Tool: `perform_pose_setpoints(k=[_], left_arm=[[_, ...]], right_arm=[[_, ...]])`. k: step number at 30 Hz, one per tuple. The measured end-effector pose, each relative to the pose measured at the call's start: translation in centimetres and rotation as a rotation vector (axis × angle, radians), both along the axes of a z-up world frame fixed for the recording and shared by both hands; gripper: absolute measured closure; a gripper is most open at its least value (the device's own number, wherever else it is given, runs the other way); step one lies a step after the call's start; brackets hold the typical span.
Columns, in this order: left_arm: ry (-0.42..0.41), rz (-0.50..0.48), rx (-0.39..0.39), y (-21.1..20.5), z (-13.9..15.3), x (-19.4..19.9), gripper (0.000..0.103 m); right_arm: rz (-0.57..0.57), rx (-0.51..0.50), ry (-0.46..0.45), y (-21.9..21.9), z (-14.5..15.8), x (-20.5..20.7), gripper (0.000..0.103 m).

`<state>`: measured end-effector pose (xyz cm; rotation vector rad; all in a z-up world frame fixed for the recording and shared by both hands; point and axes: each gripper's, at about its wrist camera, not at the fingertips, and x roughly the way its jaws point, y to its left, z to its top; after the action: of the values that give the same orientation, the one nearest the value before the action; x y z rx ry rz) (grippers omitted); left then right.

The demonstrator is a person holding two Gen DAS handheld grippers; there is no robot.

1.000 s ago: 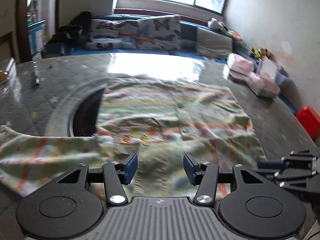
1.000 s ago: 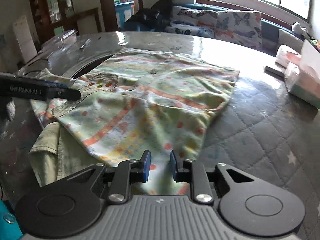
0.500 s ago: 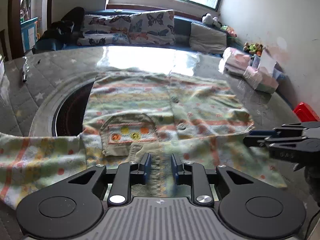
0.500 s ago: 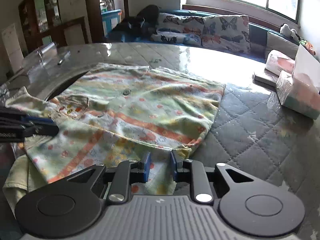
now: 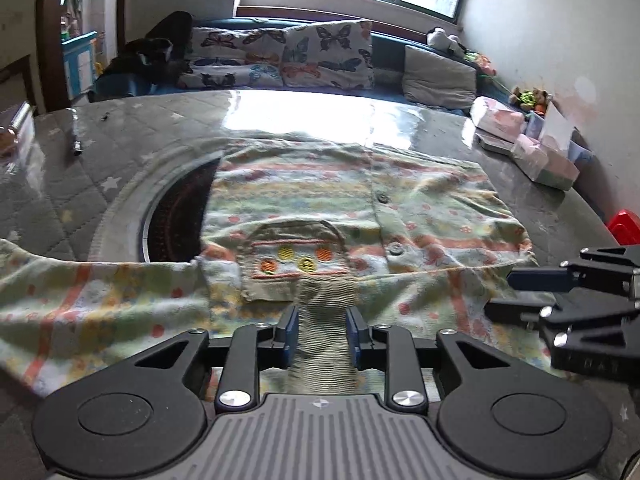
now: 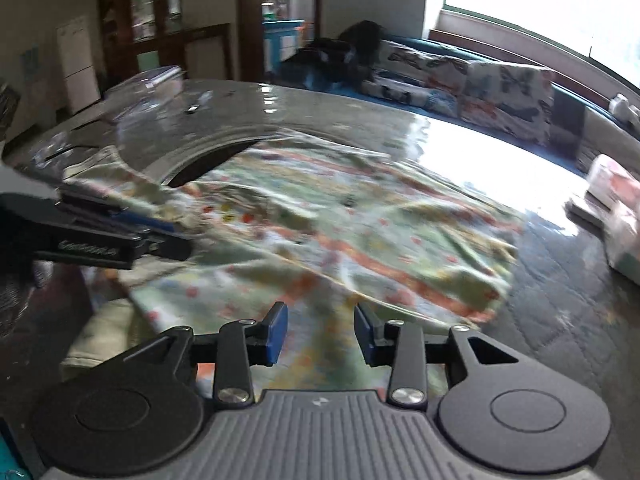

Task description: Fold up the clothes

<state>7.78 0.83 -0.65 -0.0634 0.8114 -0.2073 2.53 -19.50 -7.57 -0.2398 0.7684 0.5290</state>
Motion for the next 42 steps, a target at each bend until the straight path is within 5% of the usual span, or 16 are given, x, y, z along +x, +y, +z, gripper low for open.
perform_pose_setpoints(k=[8, 17, 28, 32, 42], left_arm=[[-0.005, 0.088, 0.046, 1.6, 0.7, -0.3, 0.052], [0.001, 0.271, 0.085, 5.8, 0.8, -0.3, 0.045], [-0.016, 0.581, 0.122, 14.2, 0.8, -1.1, 0.045], [-0.042, 0.692, 0.096, 17.7, 0.8, -1.9, 0.052], [-0.029, 0.807, 0.018, 21.7, -0.5, -2.4, 0.059]], right_arm=[[0.120, -0.035, -0.008, 4.2, -1.2, -0.9, 0.060], [0.140, -0.059, -0.036, 5.3, -1.6, -1.3, 0.060], [0.149, -0.044, -0.037, 5.4, -1.3, -1.5, 0.059], [0.146, -0.040, -0.043, 5.2, -1.0, -1.6, 0.059], [0.144, -0.024, -0.059, 5.1, -0.1, -2.0, 0.059]])
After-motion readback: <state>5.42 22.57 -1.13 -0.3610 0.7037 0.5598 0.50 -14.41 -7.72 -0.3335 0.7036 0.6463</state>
